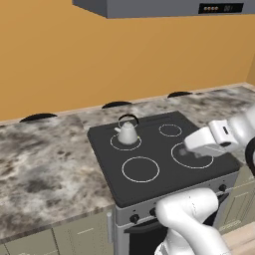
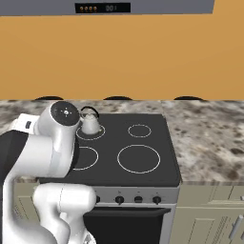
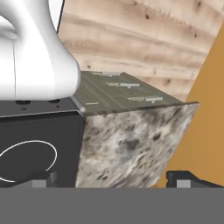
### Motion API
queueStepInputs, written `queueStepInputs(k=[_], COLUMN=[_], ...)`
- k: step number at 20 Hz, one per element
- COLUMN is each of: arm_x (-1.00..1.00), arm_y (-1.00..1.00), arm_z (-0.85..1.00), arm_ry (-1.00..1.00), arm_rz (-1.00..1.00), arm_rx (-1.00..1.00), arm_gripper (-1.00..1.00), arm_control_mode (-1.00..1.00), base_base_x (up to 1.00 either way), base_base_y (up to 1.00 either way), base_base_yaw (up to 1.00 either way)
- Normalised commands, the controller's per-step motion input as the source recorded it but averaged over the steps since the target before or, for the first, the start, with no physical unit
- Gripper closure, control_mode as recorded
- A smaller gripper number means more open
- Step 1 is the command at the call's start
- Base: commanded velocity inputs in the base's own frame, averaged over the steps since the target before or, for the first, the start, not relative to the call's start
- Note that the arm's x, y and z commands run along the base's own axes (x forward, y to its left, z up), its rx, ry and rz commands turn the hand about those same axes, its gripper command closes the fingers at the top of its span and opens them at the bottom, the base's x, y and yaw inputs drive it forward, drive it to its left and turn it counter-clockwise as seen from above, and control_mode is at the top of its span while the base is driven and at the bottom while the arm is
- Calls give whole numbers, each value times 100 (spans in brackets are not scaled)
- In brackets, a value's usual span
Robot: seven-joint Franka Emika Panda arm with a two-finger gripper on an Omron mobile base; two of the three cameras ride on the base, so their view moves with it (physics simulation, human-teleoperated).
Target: Pick the kettle from the cabinet and place it on a stove burner. Then pick the pot from the counter and place it on another stove burner. Finally, turn both burners on.
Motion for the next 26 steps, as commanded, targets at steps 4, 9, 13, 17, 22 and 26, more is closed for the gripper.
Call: queueStepInputs(k=[4, 9, 13, 17, 22, 26], arm_x=[-35, -11, 0, 0, 0, 0], arm_y=[0, -2, 0, 0, 0, 0], arm_z=[0, 0, 0, 0, 0, 0], arm_ry=[-10, -4, 0, 0, 0, 0], arm_rz=[-2, -1, 0, 0, 0, 0], arm_rx=[0, 0, 0, 0, 0, 0], arm_gripper=[-100, -100, -100, -100, -100, -100], arm_control_mode=[-100, 100, 100, 100, 100, 100], base_base_x=[0, -59, -77, -68, -46, -33], base_base_y=[0, -13, -20, -23, -27, -24], base_base_yaw=[0, -9, -16, -23, -35, -51])
